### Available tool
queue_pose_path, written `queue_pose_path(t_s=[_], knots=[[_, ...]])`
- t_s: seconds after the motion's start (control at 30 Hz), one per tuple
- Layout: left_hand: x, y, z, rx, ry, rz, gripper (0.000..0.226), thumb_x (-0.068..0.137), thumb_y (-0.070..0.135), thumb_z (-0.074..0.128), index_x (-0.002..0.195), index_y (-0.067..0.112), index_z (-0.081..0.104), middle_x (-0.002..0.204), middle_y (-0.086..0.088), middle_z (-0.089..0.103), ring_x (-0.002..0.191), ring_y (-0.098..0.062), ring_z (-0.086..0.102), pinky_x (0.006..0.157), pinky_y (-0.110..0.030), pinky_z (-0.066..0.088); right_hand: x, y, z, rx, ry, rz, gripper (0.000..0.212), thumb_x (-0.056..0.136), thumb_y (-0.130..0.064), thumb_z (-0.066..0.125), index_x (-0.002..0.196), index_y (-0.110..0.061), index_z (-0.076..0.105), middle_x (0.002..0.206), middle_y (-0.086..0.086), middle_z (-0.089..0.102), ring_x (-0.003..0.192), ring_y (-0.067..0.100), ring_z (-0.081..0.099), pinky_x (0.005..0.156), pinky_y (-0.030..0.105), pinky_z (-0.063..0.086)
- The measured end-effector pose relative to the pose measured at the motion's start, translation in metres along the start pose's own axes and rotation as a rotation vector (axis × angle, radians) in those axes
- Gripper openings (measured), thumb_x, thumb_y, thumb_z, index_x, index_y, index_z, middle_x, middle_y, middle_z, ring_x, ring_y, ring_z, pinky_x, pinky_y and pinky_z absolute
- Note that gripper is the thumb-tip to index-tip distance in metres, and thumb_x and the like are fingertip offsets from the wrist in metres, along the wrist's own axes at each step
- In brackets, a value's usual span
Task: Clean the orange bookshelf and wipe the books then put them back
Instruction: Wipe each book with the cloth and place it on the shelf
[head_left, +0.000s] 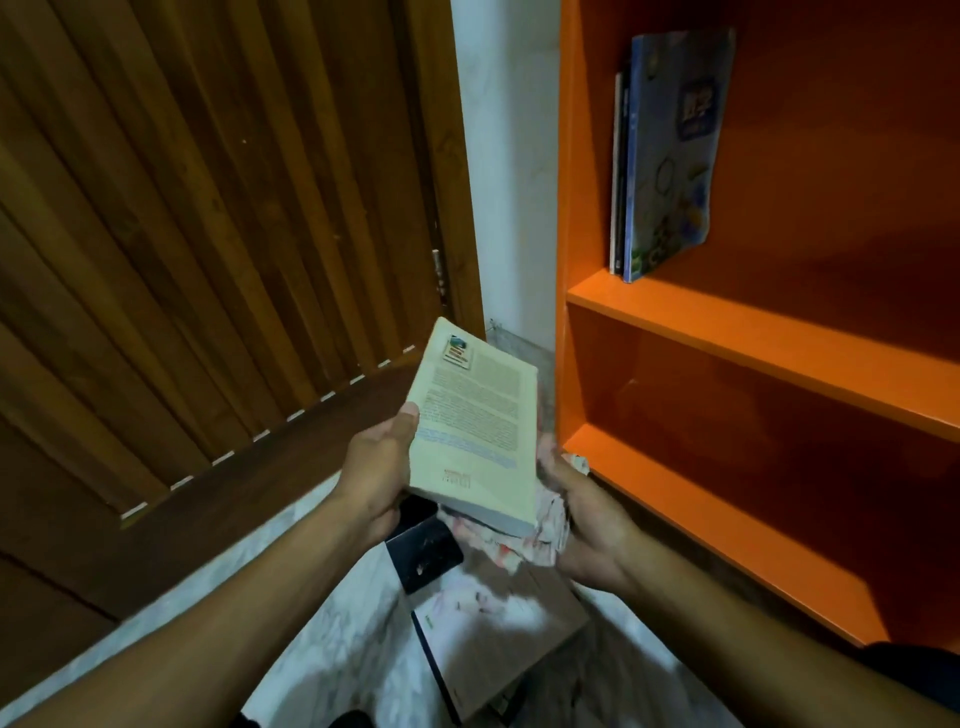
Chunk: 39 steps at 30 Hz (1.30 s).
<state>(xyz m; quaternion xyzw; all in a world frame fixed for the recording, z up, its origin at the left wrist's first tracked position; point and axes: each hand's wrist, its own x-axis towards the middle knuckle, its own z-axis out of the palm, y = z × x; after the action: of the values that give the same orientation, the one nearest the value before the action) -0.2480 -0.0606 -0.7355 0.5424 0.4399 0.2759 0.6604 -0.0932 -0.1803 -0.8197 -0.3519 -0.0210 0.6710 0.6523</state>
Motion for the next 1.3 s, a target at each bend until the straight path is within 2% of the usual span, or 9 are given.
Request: queue_pose_path(t_s=[0.2, 0.3, 0.37, 0.47, 0.63, 0.87, 1.03, 1.13, 1.3], knots=[[0.007, -0.012, 0.009, 0.43, -0.128, 0.043, 0.031, 0.102, 0.029, 0.052, 0.126, 0.012, 0.058, 0.125, -0.007, 0.068, 0.099, -0.017, 0.071, 0.082, -0.034, 0.06, -0.012, -0.013, 0.006, -0.11, 0.14, -0.256, 0.029, 0.093, -0.013, 0.063, 0.121, -0.006, 0.064, 0.114, 0.018, 0.072, 0.102, 0.038, 0.07, 0.086, 0.059, 0.056], [0.009, -0.017, 0.019, 0.808, -0.025, 0.493, 0.048, 0.099, 0.03, 0.058, 0.143, 0.029, 0.039, 0.14, 0.009, 0.045, 0.127, -0.014, 0.047, 0.096, -0.03, 0.046, -0.016, -0.022, 0.013, -0.336, 0.235, -0.432, 0.023, 0.092, -0.01, 0.066, 0.114, -0.004, 0.068, 0.105, 0.015, 0.075, 0.093, 0.035, 0.073, 0.082, 0.054, 0.059], [0.007, -0.017, 0.032, 0.744, -0.086, 0.64, 0.051, 0.098, 0.035, 0.057, 0.144, 0.037, 0.034, 0.139, 0.018, 0.038, 0.127, -0.006, 0.043, 0.097, -0.023, 0.045, -0.013, -0.02, 0.018, -0.46, 0.247, -0.556, 0.024, 0.092, -0.007, 0.066, 0.116, -0.005, 0.068, 0.108, 0.013, 0.075, 0.095, 0.032, 0.073, 0.085, 0.05, 0.059], [0.004, -0.017, 0.052, 0.531, -0.22, 0.517, 0.075, 0.095, 0.049, 0.057, 0.155, 0.042, 0.013, 0.154, 0.022, 0.03, 0.127, -0.003, 0.05, 0.096, -0.024, 0.051, -0.012, -0.006, 0.028, -0.685, 0.261, -0.714, 0.034, 0.09, -0.01, 0.069, 0.122, -0.018, 0.063, 0.112, 0.003, 0.074, 0.099, 0.019, 0.072, 0.082, 0.042, 0.06], [0.003, -0.013, 0.055, 0.197, -0.066, 0.429, 0.086, 0.093, 0.026, 0.068, 0.155, 0.042, 0.01, 0.119, 0.022, 0.054, 0.085, 0.007, 0.066, 0.075, -0.031, 0.062, -0.026, 0.02, 0.037, -1.147, 0.354, -0.904, 0.044, 0.089, -0.017, 0.071, 0.129, -0.025, 0.055, 0.113, -0.01, 0.067, 0.097, -0.009, 0.063, 0.073, 0.008, 0.052], [0.012, -0.018, 0.038, -0.038, 0.119, 0.313, 0.041, 0.091, 0.004, 0.065, 0.122, 0.025, 0.048, 0.108, -0.007, 0.071, 0.092, -0.021, 0.074, 0.078, -0.047, 0.062, -0.022, 0.029, 0.028, -1.446, 0.317, -0.919, 0.063, 0.085, -0.01, 0.067, 0.141, -0.032, 0.049, 0.133, -0.005, 0.055, 0.123, 0.008, 0.051, 0.106, 0.033, 0.047], [0.012, -0.015, 0.026, -0.091, 0.061, 0.276, 0.042, 0.1, 0.01, 0.054, 0.136, 0.026, 0.041, 0.105, -0.012, 0.074, 0.082, -0.03, 0.075, 0.066, -0.044, 0.062, -0.029, 0.009, 0.036, -1.007, 0.176, -0.834, 0.022, 0.102, -0.02, 0.052, 0.121, -0.021, 0.062, 0.097, -0.004, 0.074, 0.084, 0.011, 0.072, 0.072, 0.036, 0.062], [0.006, -0.015, 0.016, -0.07, -0.012, 0.286, 0.051, 0.101, 0.012, 0.051, 0.145, 0.033, 0.036, 0.106, -0.012, 0.074, 0.079, -0.03, 0.076, 0.059, -0.04, 0.062, -0.033, -0.028, 0.036, -0.701, 0.467, -0.848, 0.022, 0.102, -0.027, 0.049, 0.086, -0.017, 0.06, 0.055, -0.005, 0.061, 0.048, 0.006, 0.056, 0.05, 0.024, 0.044], [-0.006, -0.014, 0.007, 0.035, -0.159, 0.326, 0.053, 0.102, 0.013, 0.048, 0.138, 0.051, 0.037, 0.127, -0.01, 0.065, 0.086, -0.027, 0.075, 0.055, -0.033, 0.061, -0.032, -0.062, 0.029, -0.683, 0.545, -1.01, 0.025, 0.103, -0.042, 0.044, 0.107, -0.027, 0.064, 0.105, -0.006, 0.07, 0.096, 0.009, 0.065, 0.078, 0.028, 0.052]])
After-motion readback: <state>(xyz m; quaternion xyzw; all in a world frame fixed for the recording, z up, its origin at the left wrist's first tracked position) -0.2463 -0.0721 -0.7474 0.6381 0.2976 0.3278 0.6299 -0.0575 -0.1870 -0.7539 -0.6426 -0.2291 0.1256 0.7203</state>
